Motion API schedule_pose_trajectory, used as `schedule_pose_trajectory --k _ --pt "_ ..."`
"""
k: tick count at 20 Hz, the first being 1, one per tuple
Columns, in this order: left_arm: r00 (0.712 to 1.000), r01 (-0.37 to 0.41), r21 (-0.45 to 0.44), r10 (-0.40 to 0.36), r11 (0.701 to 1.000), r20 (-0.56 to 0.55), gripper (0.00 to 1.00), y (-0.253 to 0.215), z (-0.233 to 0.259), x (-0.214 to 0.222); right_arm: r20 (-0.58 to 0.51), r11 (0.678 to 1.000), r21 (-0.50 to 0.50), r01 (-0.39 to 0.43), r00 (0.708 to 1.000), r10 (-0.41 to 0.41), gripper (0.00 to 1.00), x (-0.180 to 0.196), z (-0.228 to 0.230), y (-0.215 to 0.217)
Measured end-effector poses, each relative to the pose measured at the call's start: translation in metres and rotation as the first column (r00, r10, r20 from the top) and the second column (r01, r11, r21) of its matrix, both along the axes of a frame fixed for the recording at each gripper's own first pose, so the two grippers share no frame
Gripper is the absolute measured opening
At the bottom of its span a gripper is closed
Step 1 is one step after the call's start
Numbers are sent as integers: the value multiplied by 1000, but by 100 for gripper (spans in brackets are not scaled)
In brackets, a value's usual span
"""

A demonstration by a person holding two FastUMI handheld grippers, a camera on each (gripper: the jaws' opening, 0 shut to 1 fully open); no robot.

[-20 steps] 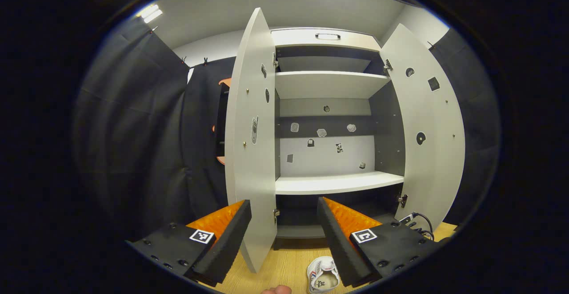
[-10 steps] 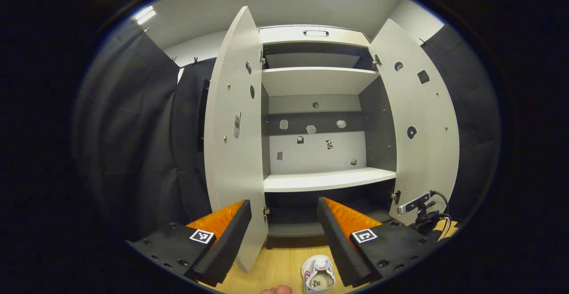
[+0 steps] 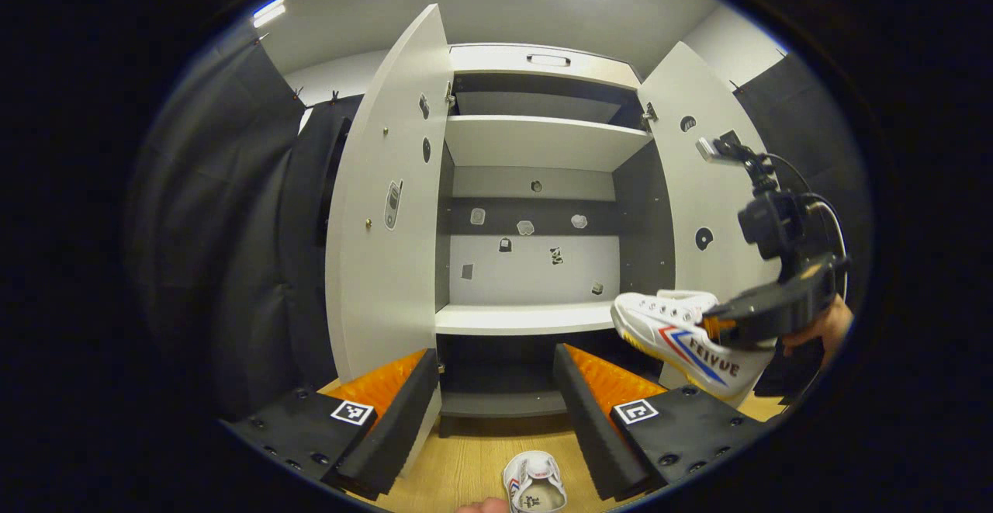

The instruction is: Grab one shoe with the right hand and put it into the shoe cabinet, grab the other shoe with the left hand and put it into the shoe cabinet; then close the right door with the right hand and the left door with the left hand.

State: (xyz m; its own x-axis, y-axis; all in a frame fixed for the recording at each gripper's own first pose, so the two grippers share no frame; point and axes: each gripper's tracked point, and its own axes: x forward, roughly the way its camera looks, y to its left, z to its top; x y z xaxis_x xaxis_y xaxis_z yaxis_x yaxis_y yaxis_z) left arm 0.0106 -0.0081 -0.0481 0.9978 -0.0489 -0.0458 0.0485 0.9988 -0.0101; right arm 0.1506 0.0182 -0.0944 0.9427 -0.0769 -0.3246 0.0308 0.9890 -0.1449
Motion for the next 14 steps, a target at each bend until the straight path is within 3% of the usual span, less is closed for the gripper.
schedule_pose_trajectory --k 5,9,12,14 --pt "1000 -8 16 7 1000 3 96 7 0 3 30 993 -118 13 999 -9 0 128 41 5" --pt "999 -32 2 32 999 -21 96 18 -5 3 -57 991 -115 65 996 -72 0 218 9 2" --pt "997 -67 5 67 998 -25 100 29 -4 2 -144 988 -125 86 984 -104 0 258 -21 -4" --pt "996 -85 13 86 996 -23 97 36 -3 1 -197 984 -138 114 970 -140 0 271 -38 -12"
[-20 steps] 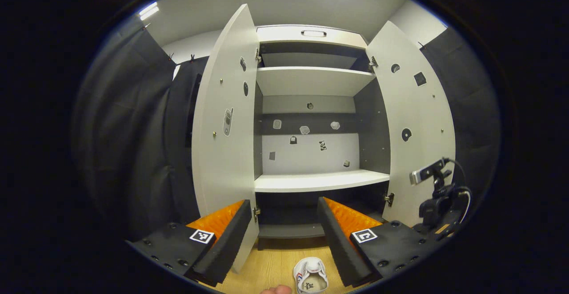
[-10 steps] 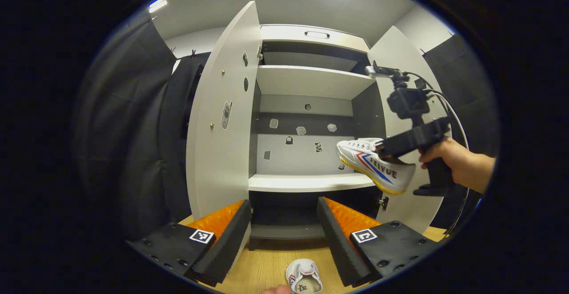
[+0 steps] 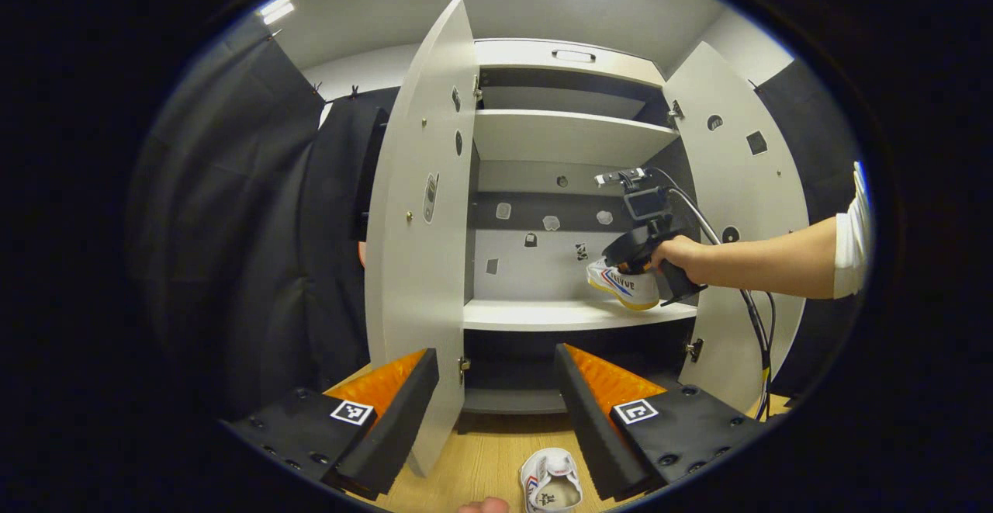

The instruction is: Grab one shoe with the right hand and put it into the shoe cabinet, grab the other shoe with the left hand and put it into the shoe cabinet; then close the right door with the right hand and the left door with the left hand.

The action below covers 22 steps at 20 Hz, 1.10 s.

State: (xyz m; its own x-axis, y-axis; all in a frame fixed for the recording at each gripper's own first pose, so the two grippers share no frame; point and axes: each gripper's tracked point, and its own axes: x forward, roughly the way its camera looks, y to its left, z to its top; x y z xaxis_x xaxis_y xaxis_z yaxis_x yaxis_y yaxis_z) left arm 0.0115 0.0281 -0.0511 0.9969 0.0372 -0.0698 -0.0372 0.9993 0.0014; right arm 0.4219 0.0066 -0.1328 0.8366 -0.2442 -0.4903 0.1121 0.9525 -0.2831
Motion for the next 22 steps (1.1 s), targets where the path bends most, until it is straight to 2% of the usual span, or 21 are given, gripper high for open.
schedule_pose_trajectory --k 4,8,9,10,11,12,13,18,21,22 --pt "1000 -15 13 15 1000 0 96 4 1 -4 -109 999 23 44 993 -41 0 6 -36 -11" --pt "1000 -2 24 2 1000 -7 96 -2 -2 -3 -118 996 80 42 992 -32 6 5 -35 -8" --pt "1000 3 27 -3 1000 -7 96 -4 -2 -3 -109 996 88 20 994 -11 13 1 -32 -4" --pt "1000 10 28 -10 1000 -8 96 -7 -2 -2 -93 997 73 -4 996 11 16 -2 -24 -2" --pt "1000 19 27 -19 999 -8 96 -10 -3 -1 -83 999 43 -28 996 32 36 -7 -18 -4" --pt "1000 30 25 -29 999 -7 96 -15 -3 0 -75 999 19 -48 996 49 35 -12 -11 -5" --pt "999 40 25 -40 999 -5 96 -18 -2 1 -65 998 17 -64 996 65 47 -19 -4 -5" --pt "996 88 16 -88 996 8 96 -37 1 9 64 988 98 -123 991 118 66 -56 50 2" --pt "994 107 3 -107 994 12 96 -47 3 11 177 974 142 -176 973 150 81 -90 95 11" --pt "994 111 -3 -111 994 11 96 -49 3 12 214 970 153 -191 964 156 83 -103 109 11"
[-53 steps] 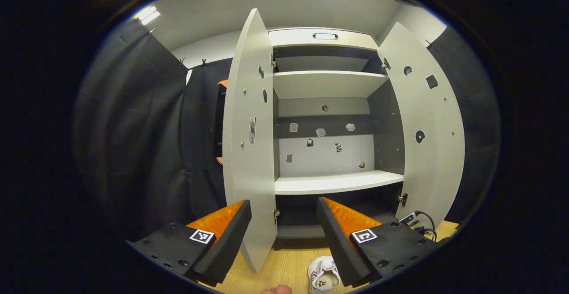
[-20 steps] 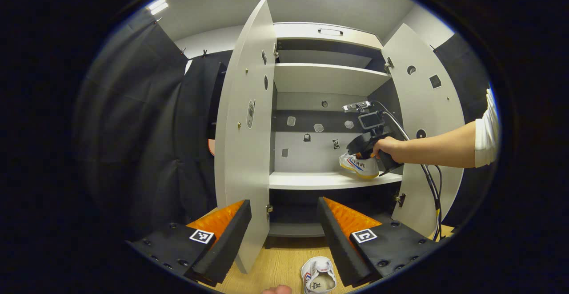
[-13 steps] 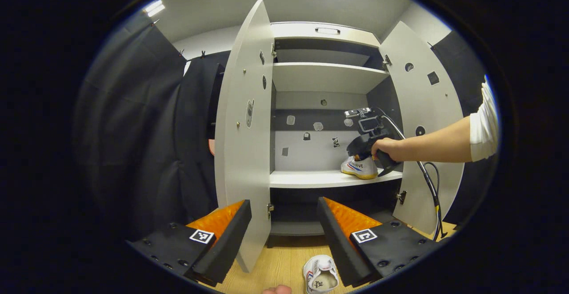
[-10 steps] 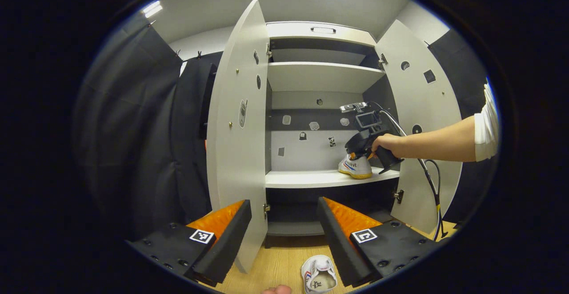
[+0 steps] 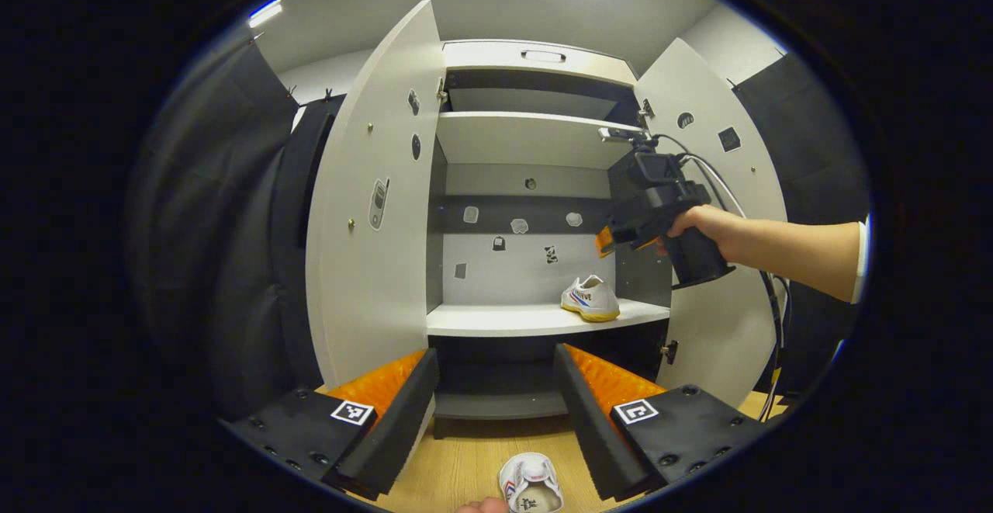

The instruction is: Grab one shoe with the right hand and put it into the shoe cabinet, grab the other shoe with the left hand and put it into the shoe cabinet; then close the right door with the right hand and the left door with the left hand.

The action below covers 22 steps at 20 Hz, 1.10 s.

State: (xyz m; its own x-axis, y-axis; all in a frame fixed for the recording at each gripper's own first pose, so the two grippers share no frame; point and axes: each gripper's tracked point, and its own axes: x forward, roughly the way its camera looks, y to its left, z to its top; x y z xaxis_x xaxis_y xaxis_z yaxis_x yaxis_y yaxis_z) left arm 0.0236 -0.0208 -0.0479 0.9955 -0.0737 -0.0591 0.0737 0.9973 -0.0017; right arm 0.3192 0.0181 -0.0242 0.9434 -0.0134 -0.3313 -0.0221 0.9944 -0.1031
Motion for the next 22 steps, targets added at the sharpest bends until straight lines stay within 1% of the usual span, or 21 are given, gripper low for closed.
schedule_pose_trajectory --k 1,2,3,4,6,7,8,11,12,14,15,17,18,19,20,22 --pt "1000 3 -5 -3 1000 -3 96 -2 -1 1 38 1000 19 -10 999 9 87 -14 12 1" --pt "1000 4 -9 -4 1000 -7 96 -4 -2 0 78 999 38 -18 997 15 89 -30 25 2" --pt "1000 5 -14 -5 1000 -14 99 -5 -5 0 118 998 54 -20 993 13 93 -48 35 0" --pt "1000 5 -19 -6 1000 -21 96 -5 -5 -1 154 997 68 -21 988 10 93 -65 43 -3" --pt "1000 4 -28 -5 1000 -28 96 -5 -8 -2 209 996 90 -26 978 7 93 -100 50 -8" --pt "999 4 -30 -5 1000 -32 96 -6 -9 -3 231 995 94 -28 973 6 89 -118 50 -11" --pt "999 2 -28 -3 1000 -36 96 -6 -11 -5 248 995 93 -26 969 2 93 -134 48 -15" --pt "999 -4 -15 3 1000 -55 96 -5 -20 -7 291 998 67 -8 957 -12 93 -182 33 -27" --pt "998 -4 -15 3 1000 -65 96 -6 -25 -8 298 998 55 22 954 -37 93 -195 25 -34" --pt "994 10 -29 -13 1000 -104 96 -8 -40 -13 306 997 49 56 949 -69 93 -218 6 -41" --pt "991 18 -34 -22 999 -132 96 -9 -52 -14 311 997 56 56 948 -71 93 -232 0 -41" --pt "975 56 -29 -60 998 -214 97 -11 -84 -21 324 996 74 40 944 -62 93 -258 -10 -37" --pt "962 68 -33 -75 997 -261 99 -11 -101 -25 325 996 75 41 944 -64 93 -269 -16 -38" --pt "947 80 -47 -90 996 -309 99 -13 -119 -28 322 997 68 47 944 -67 93 -275 -21 -41" --pt "929 89 -60 -105 994 -354 97 -15 -136 -30 320 997 59 48 945 -65 94 -283 -24 -42" --pt "889 102 -67 -121 992 -441 97 -15 -172 -39 314 997 57 46 947 -61 94 -294 -28 -41"
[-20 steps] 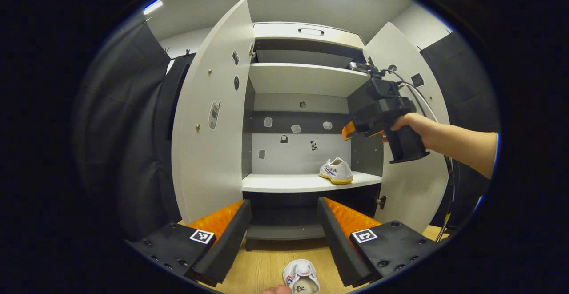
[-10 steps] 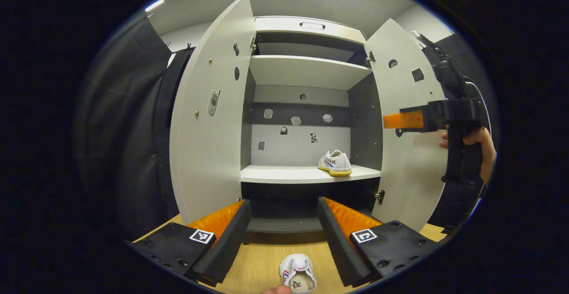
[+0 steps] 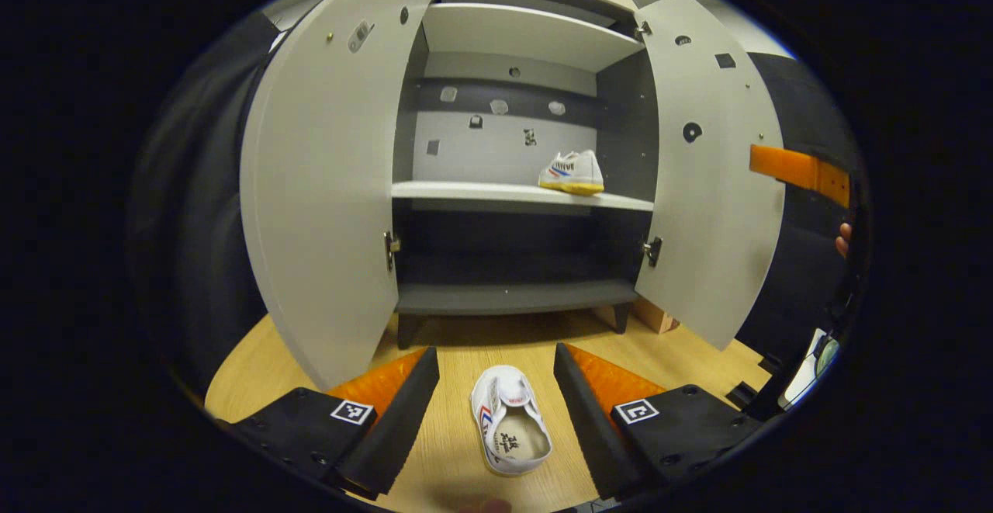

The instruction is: Grab one shoe with the right hand and put it into the shoe cabinet, grab the other shoe with the left hand and put it into the shoe cabinet; then close the right door with the right hand and the left door with the left hand.

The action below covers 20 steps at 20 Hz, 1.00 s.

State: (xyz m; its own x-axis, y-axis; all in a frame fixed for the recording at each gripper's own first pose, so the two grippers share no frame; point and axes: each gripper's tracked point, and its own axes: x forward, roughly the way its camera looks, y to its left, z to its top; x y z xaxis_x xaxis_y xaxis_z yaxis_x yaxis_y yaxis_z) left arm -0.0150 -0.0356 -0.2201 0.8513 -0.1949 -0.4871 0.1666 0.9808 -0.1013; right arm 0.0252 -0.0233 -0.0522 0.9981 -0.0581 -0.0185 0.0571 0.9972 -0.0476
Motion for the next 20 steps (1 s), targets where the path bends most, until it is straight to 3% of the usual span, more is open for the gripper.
schedule_pose_trajectory --k 3,4,5,10,20 --pt "989 58 0 -58 998 -138 97 -11 -55 -13 -21 1000 21 -12 1000 12 97 -7 -8 1" --pt "984 55 8 -53 998 -167 98 -10 -73 -15 -31 1000 24 -12 999 13 93 -9 -11 0" --pt "979 50 16 -46 999 -199 99 -8 -90 -16 -37 1000 27 -14 999 15 97 -9 -13 0" --pt "948 6 68 16 998 -318 98 4 -161 -9 -50 1000 6 -11 999 11 94 -13 -10 -9" --pt "950 -5 64 24 998 -311 98 1 -199 52 -75 999 -39 19 997 -22 94 -9 -13 -17"
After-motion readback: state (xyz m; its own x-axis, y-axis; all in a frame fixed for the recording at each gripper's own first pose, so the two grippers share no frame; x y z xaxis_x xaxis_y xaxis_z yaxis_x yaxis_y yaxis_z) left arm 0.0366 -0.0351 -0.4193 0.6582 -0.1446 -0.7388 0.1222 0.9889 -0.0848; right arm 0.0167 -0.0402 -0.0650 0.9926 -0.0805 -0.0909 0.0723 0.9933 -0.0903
